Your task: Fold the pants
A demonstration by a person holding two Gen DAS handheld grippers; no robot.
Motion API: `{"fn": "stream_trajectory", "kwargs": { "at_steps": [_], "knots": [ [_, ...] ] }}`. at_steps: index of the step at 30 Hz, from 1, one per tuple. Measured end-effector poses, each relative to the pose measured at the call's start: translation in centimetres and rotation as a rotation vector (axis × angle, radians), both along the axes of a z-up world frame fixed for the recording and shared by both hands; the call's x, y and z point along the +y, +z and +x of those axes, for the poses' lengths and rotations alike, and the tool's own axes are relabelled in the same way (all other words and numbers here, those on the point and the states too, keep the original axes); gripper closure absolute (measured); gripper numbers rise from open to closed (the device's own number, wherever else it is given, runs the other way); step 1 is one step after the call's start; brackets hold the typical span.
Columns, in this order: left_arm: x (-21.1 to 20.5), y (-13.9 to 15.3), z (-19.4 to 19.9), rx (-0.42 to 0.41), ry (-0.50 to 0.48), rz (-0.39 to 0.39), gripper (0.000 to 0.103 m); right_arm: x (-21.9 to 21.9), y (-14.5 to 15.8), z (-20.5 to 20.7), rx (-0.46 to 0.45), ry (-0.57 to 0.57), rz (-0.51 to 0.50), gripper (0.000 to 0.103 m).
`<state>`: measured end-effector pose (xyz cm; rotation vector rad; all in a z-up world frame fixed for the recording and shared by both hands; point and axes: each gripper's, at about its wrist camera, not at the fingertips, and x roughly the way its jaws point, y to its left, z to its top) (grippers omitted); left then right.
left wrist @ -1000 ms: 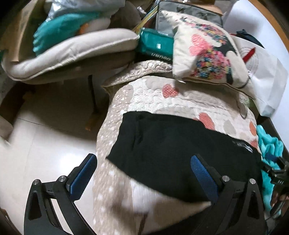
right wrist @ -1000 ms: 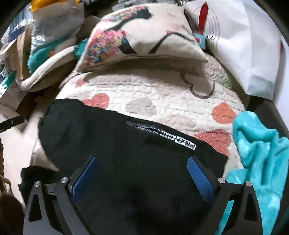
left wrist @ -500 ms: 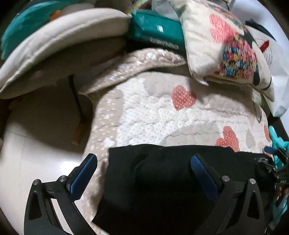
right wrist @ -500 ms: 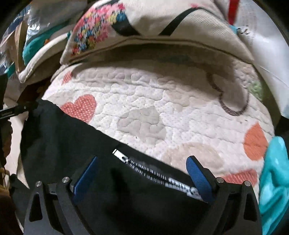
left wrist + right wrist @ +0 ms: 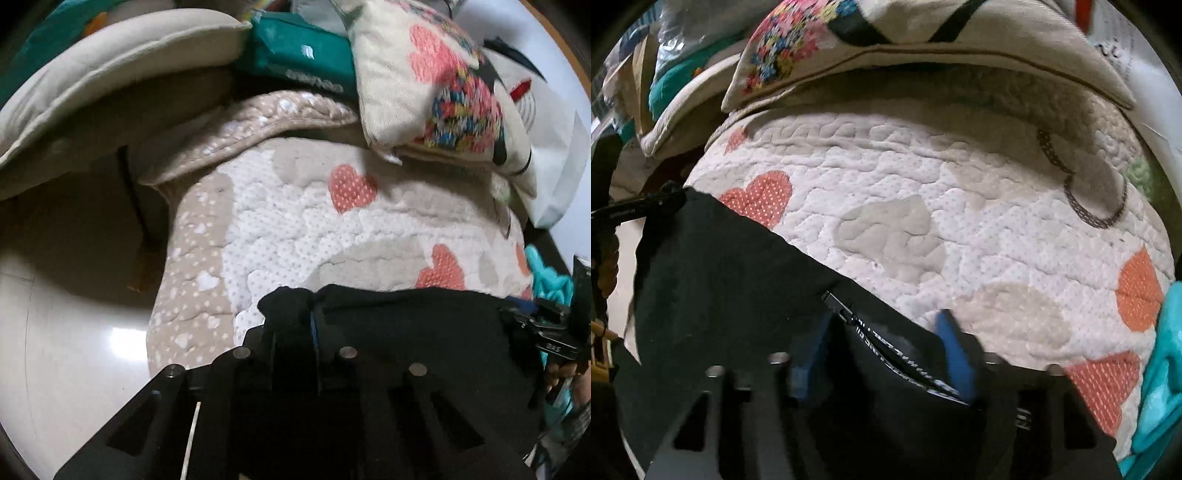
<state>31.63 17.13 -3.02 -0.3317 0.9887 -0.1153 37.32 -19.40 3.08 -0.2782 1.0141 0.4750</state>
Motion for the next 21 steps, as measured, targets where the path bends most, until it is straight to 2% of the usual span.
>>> {"fn": "stream_trajectory", "kwargs": {
  "at_steps": [2,4,10,21],
  "knots": [
    [-0.4,0.6,-0.6,-0.01,-0.004,0.018,0.09,-1.0,0.8,0.1,0.016,-0.037,0.03,0.085],
    [-1.1,0.9,-0.9,-0.016,-0.017,0.04,0.09,-1.7,1.3,0.0,0.042,-0.054,0.073,0.088],
    [-2.1,2.3,-2.2,-0.037,-0.019,0.066,0.091,-0.6,2.1,-1.9,0.008,-0.048,0.037,0.091],
    [-1.7,5.2,-7.0,-0.112,0.01,0.049,0.091,-0.8,3.9,-5.9,-0.022,-0.06,0.082,0.092]
  ]
}}
